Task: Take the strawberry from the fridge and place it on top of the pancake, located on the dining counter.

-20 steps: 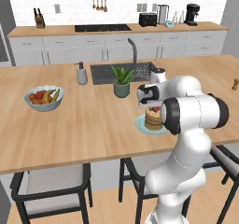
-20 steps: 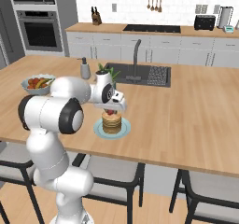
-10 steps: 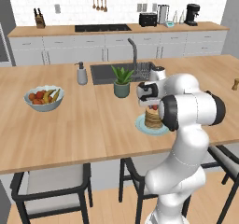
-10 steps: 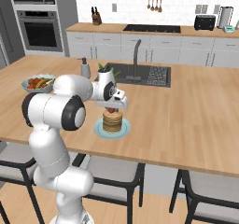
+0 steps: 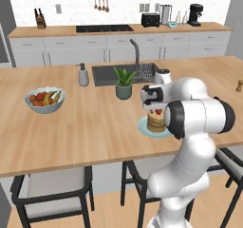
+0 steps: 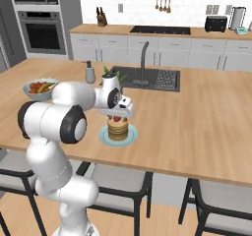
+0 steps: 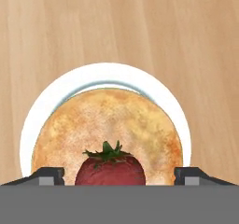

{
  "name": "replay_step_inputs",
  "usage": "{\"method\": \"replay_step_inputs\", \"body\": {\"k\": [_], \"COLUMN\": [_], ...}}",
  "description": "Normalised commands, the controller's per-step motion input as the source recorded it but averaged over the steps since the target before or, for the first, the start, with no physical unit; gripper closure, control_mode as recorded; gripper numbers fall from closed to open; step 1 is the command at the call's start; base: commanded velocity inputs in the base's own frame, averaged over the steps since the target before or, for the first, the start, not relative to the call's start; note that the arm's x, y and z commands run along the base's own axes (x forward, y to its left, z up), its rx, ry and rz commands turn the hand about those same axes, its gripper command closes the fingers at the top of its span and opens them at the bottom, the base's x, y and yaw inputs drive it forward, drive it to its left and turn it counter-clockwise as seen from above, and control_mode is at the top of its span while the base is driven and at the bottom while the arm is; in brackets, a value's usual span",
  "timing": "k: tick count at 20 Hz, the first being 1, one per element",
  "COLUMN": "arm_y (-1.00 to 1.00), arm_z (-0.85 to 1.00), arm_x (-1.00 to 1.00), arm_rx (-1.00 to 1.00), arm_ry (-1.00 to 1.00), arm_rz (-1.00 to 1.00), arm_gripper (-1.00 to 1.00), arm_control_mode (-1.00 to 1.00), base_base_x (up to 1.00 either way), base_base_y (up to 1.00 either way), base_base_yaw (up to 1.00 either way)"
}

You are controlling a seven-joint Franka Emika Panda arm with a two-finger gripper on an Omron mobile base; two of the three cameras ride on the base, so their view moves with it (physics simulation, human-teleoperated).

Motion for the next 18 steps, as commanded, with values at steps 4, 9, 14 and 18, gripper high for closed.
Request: {"method": "replay_step_inputs", "body": {"k": [4,9,14,18], "arm_y": [0.0,0.0,0.0,0.0], "arm_z": [0.37,0.68,0.54,0.27], "arm_x": [-0.02,-0.23,-0.67,-0.99], "arm_rx": [0.0,0.0,0.0,0.0], "arm_ry": [0.0,-0.01,-0.06,-0.12], "arm_rz": [0.0,0.0,0.0,0.0], "arm_gripper": [-1.0,-1.0,-1.0,-1.0], "arm_control_mode": [-1.0,-1.0,-1.0,-1.0], "base_base_x": [0.0,0.0,0.0,0.0], "base_base_y": [0.0,0.0,0.0,0.0], "base_base_yaw": [0.0,0.0,0.0,0.0]}}
